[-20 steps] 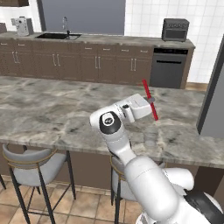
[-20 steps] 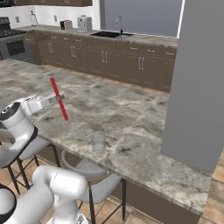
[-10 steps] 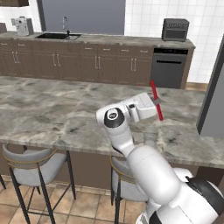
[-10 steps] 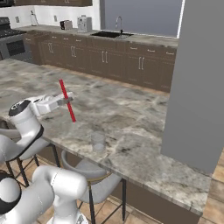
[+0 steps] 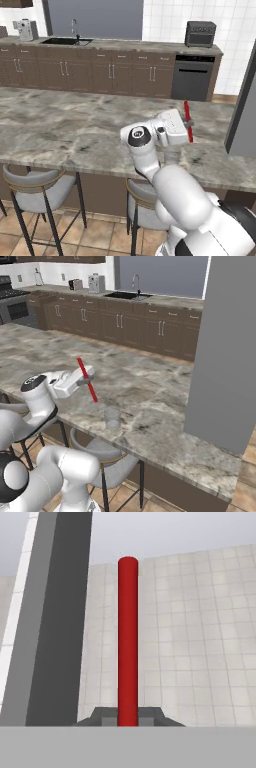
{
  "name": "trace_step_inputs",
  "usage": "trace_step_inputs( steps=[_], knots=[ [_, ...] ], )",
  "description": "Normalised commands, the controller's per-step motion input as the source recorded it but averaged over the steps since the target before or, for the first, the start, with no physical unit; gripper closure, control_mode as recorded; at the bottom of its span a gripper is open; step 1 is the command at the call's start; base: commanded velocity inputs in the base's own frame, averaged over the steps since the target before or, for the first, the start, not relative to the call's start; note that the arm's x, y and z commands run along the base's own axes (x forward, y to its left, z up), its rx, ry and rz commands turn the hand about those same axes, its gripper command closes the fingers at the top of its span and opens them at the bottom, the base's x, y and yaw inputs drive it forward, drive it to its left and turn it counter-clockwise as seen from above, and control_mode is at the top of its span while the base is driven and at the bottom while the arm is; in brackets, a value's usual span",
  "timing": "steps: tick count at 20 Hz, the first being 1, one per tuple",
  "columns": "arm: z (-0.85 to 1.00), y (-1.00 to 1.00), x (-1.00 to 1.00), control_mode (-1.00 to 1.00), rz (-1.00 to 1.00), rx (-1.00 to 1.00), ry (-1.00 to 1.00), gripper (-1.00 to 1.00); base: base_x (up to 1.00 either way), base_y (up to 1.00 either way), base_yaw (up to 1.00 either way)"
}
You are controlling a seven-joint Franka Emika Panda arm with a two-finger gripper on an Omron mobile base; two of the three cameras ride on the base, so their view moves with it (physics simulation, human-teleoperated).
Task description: Take a straw from the drawer in front and place it inside the glass cup on the dining counter.
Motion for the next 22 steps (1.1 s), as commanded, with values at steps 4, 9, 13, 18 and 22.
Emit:
trace_step_inputs(
  steps=[4, 9, 13, 18, 22],
  knots=[
    [0.0, 0.0, 0.0, -1.0, 0.0, 0.07, -0.12, 1.0, 0.0, 0.0, 0.0],
    [0.0, 0.0, 0.0, -1.0, 0.0, 0.09, -0.09, 1.0, 0.0, 0.0, 0.0],
    [-0.03, 0.0, 0.0, -1.0, -0.01, 0.06, -0.01, 1.0, 0.0, 0.0, 0.0],
    [-0.16, 0.0, 0.0, -1.0, -0.05, 0.0, 0.0, 1.0, 0.0, 0.0, 0.0],
    [-0.21, 0.0, 0.04, -1.0, -0.04, 0.0, 0.03, 1.0, 0.0, 0.0, 0.0]
  ],
)
